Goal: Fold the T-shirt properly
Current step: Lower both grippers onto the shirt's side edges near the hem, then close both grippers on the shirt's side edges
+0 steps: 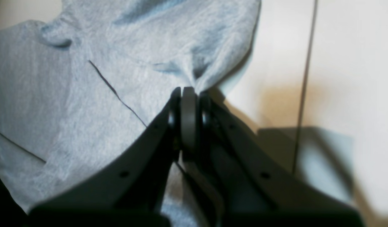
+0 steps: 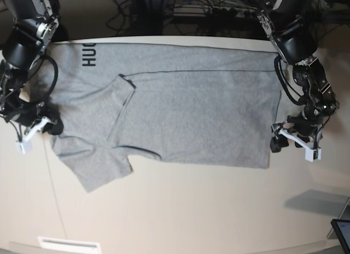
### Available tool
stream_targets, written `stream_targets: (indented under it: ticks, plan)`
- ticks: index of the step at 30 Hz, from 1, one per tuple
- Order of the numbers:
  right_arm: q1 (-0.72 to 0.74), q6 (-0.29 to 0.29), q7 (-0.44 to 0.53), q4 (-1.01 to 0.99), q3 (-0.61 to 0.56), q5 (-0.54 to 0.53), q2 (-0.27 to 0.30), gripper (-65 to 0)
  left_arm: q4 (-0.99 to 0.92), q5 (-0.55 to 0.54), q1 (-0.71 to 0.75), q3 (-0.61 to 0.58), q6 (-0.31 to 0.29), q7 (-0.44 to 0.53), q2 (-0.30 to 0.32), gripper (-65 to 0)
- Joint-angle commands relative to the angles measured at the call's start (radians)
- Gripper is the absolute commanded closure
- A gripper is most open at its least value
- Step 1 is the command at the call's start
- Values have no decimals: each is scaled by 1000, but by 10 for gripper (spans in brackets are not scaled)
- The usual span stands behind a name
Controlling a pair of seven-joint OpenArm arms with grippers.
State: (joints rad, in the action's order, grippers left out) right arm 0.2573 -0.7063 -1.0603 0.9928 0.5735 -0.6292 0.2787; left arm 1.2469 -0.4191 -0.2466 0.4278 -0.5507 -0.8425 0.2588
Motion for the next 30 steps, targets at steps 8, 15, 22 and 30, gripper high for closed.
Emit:
stream_targets:
  ticks: [8,15,22,30]
  plan:
    - [7,8,-31,8,-4,32,12,0,-161,-19,-144,-2,-7,22,30,-536]
    - [7,8,-31,8,-4,32,12,0,-336,-19,-241,-2,-10,25,52,-536]
    - [7,8,-31,8,-4,32,14,0,-490,-19,-299,-10,-12,27,53,-536]
    - [7,8,-31,8,-4,32,14,0,-497,-21,-293,-40,-13,13,29,-536]
